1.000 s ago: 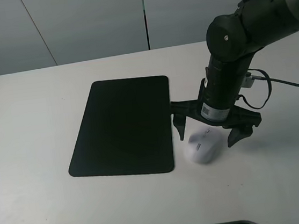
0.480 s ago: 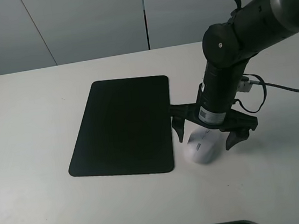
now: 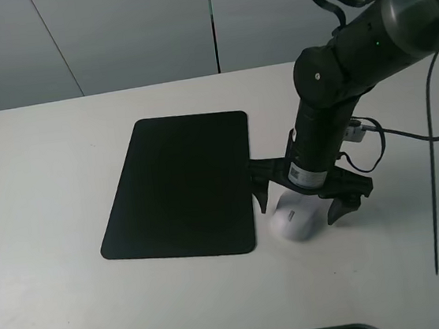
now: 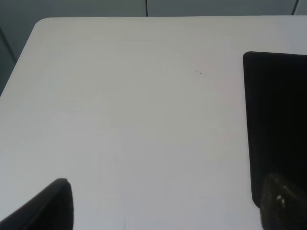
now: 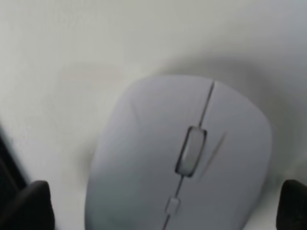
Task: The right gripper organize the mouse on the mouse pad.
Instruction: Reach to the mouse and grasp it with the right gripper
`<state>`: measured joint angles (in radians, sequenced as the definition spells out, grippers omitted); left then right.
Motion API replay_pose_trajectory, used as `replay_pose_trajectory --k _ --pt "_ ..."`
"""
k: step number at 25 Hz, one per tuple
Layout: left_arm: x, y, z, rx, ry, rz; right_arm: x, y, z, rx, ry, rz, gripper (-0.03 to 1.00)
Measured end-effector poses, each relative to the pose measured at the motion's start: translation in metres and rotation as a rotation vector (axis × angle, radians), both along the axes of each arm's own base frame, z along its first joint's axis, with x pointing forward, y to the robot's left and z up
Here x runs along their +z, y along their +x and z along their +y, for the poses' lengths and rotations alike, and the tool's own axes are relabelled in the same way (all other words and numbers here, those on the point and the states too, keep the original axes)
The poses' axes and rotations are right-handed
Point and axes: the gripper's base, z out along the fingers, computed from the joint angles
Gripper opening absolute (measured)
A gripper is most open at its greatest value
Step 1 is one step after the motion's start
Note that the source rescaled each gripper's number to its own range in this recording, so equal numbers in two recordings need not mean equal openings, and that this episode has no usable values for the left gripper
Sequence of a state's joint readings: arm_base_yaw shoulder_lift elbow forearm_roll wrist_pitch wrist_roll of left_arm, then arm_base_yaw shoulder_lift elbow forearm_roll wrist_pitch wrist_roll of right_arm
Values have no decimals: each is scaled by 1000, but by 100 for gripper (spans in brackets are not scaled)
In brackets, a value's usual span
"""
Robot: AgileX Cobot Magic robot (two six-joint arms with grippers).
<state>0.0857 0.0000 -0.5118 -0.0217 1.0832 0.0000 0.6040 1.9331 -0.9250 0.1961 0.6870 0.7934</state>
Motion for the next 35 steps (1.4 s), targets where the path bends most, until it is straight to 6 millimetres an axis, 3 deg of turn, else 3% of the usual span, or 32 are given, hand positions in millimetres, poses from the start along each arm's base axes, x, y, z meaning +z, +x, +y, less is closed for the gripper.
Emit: replay_pose_trajectory --k 14,17,19,21,22,35 --pt "0 0 0 0 0 0 -5 0 0 24 -4 4 98" --pt "0 0 0 0 0 0 -6 0 0 30 -6 8 79" --pt "0 0 0 0 0 0 -7 0 0 32 -6 9 49" --pt "0 0 0 0 0 0 -7 0 0 34 -6 9 8" --pt "0 0 0 0 0 0 -7 0 0 40 -5 9 0" --pt "0 0 0 1 1 0 -7 0 0 95 1 2 0"
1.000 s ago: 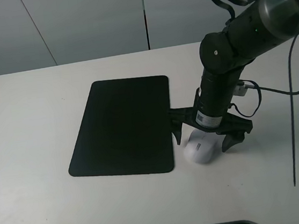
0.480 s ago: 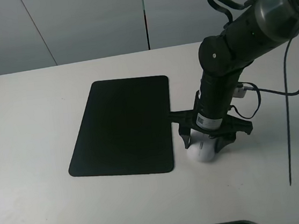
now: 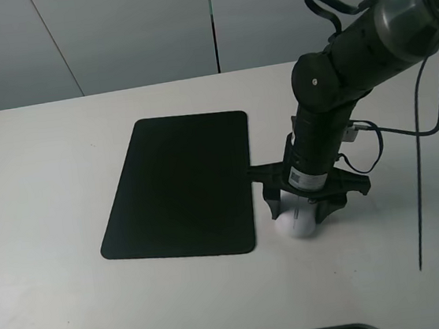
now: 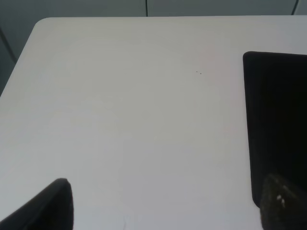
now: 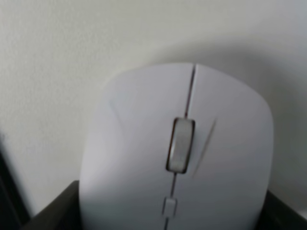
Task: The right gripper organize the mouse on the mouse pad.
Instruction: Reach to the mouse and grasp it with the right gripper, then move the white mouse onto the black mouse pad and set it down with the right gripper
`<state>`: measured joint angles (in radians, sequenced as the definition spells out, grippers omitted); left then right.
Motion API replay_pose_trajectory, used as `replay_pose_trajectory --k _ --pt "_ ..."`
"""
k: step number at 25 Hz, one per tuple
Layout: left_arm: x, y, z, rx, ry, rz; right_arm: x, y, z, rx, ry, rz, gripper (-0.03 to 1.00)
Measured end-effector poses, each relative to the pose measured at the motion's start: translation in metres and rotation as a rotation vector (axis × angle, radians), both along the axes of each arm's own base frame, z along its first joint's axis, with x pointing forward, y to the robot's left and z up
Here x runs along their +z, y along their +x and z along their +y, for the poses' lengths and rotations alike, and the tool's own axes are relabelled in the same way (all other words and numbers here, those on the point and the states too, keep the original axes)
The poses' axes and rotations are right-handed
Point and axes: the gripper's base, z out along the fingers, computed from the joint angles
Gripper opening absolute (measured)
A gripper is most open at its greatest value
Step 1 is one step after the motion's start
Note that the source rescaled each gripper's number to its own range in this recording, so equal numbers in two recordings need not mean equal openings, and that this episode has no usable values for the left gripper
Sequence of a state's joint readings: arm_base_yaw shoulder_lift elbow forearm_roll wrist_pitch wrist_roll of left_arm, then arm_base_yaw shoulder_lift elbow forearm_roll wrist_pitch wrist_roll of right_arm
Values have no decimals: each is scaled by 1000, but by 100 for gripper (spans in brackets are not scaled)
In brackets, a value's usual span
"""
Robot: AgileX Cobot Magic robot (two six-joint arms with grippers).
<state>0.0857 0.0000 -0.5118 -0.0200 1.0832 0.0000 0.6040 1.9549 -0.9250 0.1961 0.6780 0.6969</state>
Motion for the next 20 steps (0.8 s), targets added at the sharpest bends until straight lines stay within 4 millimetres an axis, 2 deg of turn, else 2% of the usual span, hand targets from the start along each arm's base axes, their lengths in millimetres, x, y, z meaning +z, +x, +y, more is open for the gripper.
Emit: replay_pose_trajectory --k 13,20 --pt "0 0 0 -1 -1 0 3 0 0 36 9 -10 0" --pt "0 0 0 -1 -1 0 27 4 0 129 19 -66 0"
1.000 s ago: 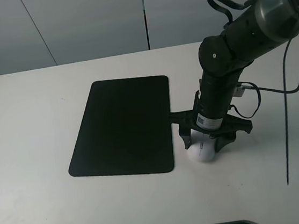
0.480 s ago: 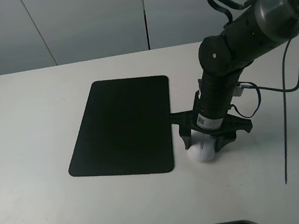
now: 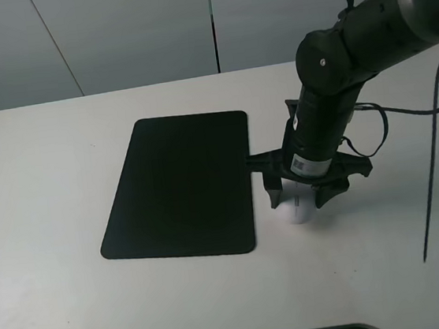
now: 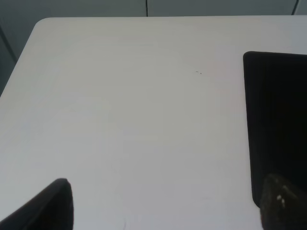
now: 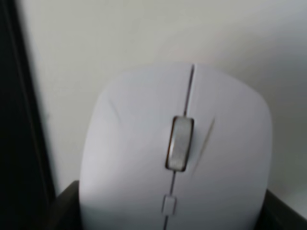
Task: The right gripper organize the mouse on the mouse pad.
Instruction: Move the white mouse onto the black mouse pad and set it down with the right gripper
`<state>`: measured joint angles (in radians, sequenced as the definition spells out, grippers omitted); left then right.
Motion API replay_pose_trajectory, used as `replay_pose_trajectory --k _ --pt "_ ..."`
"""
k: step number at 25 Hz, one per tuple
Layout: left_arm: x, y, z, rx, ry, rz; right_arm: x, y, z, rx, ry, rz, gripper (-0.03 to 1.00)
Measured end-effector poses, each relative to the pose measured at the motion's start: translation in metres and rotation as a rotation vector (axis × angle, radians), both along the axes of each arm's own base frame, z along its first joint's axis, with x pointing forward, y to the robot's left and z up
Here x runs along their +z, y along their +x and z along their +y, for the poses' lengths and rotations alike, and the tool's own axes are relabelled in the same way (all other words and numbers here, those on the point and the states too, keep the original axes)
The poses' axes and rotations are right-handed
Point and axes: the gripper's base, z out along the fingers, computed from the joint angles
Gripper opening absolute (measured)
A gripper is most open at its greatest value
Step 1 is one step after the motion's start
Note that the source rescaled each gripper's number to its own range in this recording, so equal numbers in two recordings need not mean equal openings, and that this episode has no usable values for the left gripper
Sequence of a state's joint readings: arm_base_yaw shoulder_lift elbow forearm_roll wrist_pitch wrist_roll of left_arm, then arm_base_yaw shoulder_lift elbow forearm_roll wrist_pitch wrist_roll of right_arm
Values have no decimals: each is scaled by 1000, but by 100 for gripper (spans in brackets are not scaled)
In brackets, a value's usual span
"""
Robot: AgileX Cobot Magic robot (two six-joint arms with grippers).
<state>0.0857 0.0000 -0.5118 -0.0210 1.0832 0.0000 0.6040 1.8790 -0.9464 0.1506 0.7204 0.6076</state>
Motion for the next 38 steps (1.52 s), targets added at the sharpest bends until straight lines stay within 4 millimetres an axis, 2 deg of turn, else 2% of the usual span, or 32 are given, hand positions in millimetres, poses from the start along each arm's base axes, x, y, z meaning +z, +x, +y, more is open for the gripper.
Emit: replay_pose_trajectory --k 9,18,22,30,38 --pt "0 0 0 0 0 0 45 31 17 243 13 -85 0" --pt "0 0 0 0 0 0 73 50 31 530 41 -170 0" --pt "0 0 0 0 0 0 70 61 47 631 30 -141 0" --pt "0 0 0 1 1 0 61 75 97 838 35 -137 0" --pt "0 0 0 2 3 0 40 86 130 963 21 -122 0"
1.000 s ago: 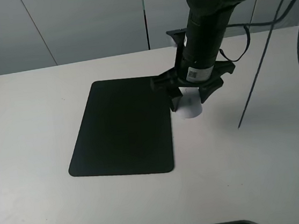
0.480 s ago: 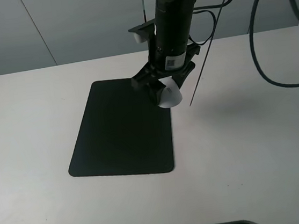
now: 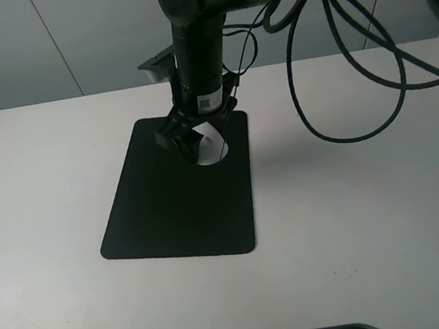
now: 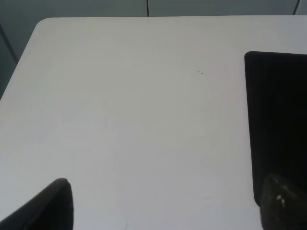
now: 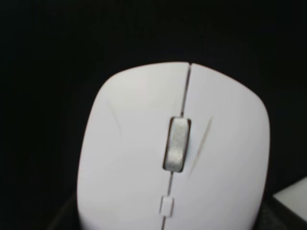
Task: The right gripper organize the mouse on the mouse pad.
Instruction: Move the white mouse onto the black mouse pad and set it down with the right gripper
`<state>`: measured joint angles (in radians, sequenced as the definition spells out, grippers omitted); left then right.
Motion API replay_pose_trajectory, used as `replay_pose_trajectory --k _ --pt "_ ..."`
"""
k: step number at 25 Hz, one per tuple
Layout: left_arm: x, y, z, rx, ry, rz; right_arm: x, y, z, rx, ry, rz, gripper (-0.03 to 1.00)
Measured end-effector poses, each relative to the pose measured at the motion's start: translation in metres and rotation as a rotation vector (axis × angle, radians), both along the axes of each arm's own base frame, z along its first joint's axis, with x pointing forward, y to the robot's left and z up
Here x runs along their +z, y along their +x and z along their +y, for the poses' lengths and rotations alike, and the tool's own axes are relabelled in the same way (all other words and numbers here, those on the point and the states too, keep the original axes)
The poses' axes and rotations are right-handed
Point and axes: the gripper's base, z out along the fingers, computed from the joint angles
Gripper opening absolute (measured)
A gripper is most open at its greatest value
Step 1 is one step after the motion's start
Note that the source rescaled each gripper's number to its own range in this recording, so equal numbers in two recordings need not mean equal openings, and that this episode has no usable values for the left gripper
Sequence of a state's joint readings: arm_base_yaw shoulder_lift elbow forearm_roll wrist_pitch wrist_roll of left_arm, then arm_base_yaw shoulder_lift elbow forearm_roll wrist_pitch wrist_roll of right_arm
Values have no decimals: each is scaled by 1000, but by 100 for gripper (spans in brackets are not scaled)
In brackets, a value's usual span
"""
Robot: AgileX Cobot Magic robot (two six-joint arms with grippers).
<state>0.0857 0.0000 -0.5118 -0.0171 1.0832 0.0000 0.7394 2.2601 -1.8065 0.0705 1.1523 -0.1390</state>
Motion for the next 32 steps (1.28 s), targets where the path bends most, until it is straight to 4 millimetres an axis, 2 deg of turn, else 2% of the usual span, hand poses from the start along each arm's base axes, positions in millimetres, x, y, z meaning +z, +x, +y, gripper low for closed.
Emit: replay_pose_trajectory --k 4,13,32 --pt "0 0 0 3 5 0 -9 5 8 29 0 -2 0" --pt "0 0 2 15 22 2 -39 11 8 60 -54 -11 0" --pt "0 -1 6 45 65 6 -60 14 10 82 -56 -13 0"
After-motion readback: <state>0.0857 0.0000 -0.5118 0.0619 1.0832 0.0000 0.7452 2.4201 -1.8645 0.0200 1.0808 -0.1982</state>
